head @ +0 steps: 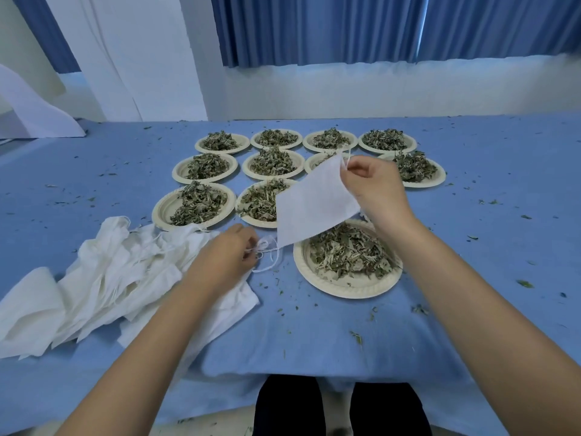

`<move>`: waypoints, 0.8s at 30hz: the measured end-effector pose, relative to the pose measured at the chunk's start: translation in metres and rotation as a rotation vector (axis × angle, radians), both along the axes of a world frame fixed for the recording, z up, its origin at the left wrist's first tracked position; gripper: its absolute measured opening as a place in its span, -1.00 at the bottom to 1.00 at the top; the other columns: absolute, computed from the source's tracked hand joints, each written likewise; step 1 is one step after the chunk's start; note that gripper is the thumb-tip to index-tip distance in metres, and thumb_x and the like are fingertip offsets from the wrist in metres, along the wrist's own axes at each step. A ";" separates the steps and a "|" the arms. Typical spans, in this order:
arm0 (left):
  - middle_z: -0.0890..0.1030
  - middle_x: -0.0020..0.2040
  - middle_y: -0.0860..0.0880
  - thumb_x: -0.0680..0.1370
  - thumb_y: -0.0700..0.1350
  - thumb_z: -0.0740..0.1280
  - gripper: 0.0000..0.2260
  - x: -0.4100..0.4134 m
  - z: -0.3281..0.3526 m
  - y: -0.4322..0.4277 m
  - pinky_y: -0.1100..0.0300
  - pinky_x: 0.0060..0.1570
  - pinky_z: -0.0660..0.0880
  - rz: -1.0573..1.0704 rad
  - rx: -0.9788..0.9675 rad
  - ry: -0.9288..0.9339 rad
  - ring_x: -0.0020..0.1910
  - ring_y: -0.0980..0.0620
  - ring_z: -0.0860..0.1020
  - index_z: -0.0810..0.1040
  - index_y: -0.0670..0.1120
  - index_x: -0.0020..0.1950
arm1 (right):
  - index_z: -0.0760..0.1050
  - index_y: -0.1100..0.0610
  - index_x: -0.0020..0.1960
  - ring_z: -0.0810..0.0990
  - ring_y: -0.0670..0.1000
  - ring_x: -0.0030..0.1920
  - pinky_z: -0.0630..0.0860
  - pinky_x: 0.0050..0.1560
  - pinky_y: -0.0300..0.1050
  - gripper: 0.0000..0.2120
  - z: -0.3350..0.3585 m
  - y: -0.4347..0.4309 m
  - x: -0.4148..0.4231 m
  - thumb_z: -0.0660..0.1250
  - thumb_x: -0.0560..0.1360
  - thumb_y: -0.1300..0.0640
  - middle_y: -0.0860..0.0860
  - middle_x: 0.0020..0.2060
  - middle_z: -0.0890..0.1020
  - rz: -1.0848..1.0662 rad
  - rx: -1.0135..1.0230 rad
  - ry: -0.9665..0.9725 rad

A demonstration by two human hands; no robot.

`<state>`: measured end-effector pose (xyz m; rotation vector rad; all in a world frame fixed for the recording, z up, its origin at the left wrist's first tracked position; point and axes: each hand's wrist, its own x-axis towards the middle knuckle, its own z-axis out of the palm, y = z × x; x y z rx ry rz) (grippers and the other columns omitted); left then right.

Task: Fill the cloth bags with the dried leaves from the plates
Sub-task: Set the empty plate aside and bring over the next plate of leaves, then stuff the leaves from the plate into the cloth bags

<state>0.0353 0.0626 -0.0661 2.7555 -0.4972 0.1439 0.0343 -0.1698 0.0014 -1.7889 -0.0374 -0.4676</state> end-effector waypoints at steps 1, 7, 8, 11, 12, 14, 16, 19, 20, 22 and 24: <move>0.46 -0.03 -0.02 0.55 -0.20 0.35 -0.89 0.002 0.003 0.001 0.05 -0.06 0.50 0.018 0.000 -0.013 -0.05 -0.08 0.55 0.50 -0.15 0.05 | 0.56 0.41 -0.12 0.47 0.01 -0.26 0.36 -0.18 -0.15 -0.82 -0.002 -0.001 0.001 0.33 0.53 0.27 0.35 -0.17 0.59 0.004 -0.003 -0.024; 0.51 0.06 0.02 0.60 -0.08 0.28 -0.79 -0.001 0.043 -0.050 0.28 -0.03 0.40 -0.035 -0.472 -0.387 -0.02 0.08 0.48 0.54 -0.12 0.19 | 0.62 0.30 -0.18 0.52 0.00 -0.31 0.46 -0.25 -0.14 -0.92 -0.010 0.000 -0.001 0.38 0.48 0.33 0.21 -0.26 0.64 0.064 -0.164 -0.171; 0.52 0.05 0.04 0.60 0.00 0.27 -0.75 0.001 0.050 -0.064 0.33 -0.06 0.40 -0.067 -0.564 -0.372 -0.05 0.11 0.48 0.56 -0.11 0.19 | 0.63 0.26 -0.18 0.53 -0.03 -0.31 0.48 -0.24 -0.19 -0.93 -0.011 0.002 -0.001 0.39 0.45 0.34 0.15 -0.29 0.65 0.081 -0.211 -0.174; 0.56 0.01 0.02 0.55 0.08 0.32 -0.71 0.015 0.061 -0.097 0.31 -0.01 0.39 -0.132 -0.582 -0.298 -0.04 0.11 0.49 0.61 -0.11 0.11 | 0.63 0.16 -0.15 0.49 -0.25 -0.40 0.40 -0.33 -0.40 -0.88 -0.014 0.004 0.003 0.42 0.40 0.36 -0.08 -0.39 0.59 0.124 -0.287 -0.118; 0.58 -0.05 0.02 0.54 0.02 0.37 -0.78 0.019 0.061 -0.103 0.32 -0.02 0.39 -0.148 -0.590 -0.295 -0.06 0.12 0.50 0.63 -0.12 0.04 | 0.63 0.17 -0.14 0.47 -0.28 -0.43 0.36 -0.35 -0.42 -0.89 -0.016 0.004 0.005 0.43 0.40 0.35 -0.11 -0.42 0.56 0.117 -0.282 -0.096; 0.59 -0.19 0.10 0.52 -0.11 0.42 -0.93 0.027 0.058 -0.108 0.43 -0.12 0.36 -0.174 -0.683 -0.312 -0.18 0.24 0.51 0.66 -0.09 -0.10 | 0.62 0.25 -0.22 0.44 -0.24 -0.44 0.37 -0.34 -0.34 -0.96 -0.020 0.001 0.009 0.44 0.41 0.32 -0.01 -0.45 0.57 0.111 -0.239 -0.072; 0.60 -0.28 0.16 0.51 -0.16 0.43 -0.91 0.034 0.052 -0.104 0.43 -0.17 0.38 -0.169 -0.844 -0.272 -0.26 0.26 0.52 0.65 -0.02 -0.19 | 0.65 0.25 -0.22 0.50 -0.07 -0.34 0.46 -0.25 -0.10 -0.96 -0.026 -0.005 0.012 0.46 0.40 0.30 0.14 -0.35 0.64 0.128 -0.164 -0.045; 0.63 -0.33 0.12 0.52 -0.17 0.41 -0.83 0.039 0.043 -0.095 0.37 -0.23 0.46 -0.179 -1.173 -0.072 -0.32 0.21 0.52 0.67 0.09 -0.19 | 0.65 0.08 -0.24 0.56 -0.06 -0.30 0.50 -0.22 -0.15 -0.86 -0.034 -0.012 0.014 0.47 0.38 0.31 0.00 -0.33 0.68 0.147 -0.072 -0.012; 0.62 -0.35 0.11 0.53 -0.17 0.40 -0.82 0.041 0.041 -0.092 0.37 -0.25 0.45 -0.168 -1.232 -0.029 -0.35 0.20 0.50 0.69 0.10 -0.18 | 0.64 0.03 -0.27 0.57 -0.11 -0.31 0.50 -0.23 -0.22 -0.80 -0.036 -0.014 0.015 0.47 0.38 0.32 -0.06 -0.35 0.68 0.150 -0.062 -0.012; 0.60 -0.36 0.09 0.56 -0.18 0.36 -0.79 0.046 0.035 -0.085 0.35 -0.28 0.43 -0.144 -1.288 0.034 -0.38 0.18 0.46 0.70 0.09 -0.16 | 0.61 -0.01 -0.30 0.56 -0.21 -0.36 0.48 -0.29 -0.37 -0.74 -0.038 -0.016 0.017 0.46 0.39 0.35 -0.15 -0.39 0.65 0.156 -0.049 -0.013; 0.60 -0.32 0.12 0.54 -0.15 0.38 -0.87 0.049 0.032 -0.081 0.33 -0.28 0.44 -0.174 -1.259 0.044 -0.37 0.16 0.45 0.69 0.07 -0.09 | 0.60 0.03 -0.29 0.53 -0.25 -0.40 0.42 -0.37 -0.43 -0.76 -0.039 -0.016 0.018 0.45 0.40 0.35 -0.18 -0.42 0.63 0.176 -0.021 0.001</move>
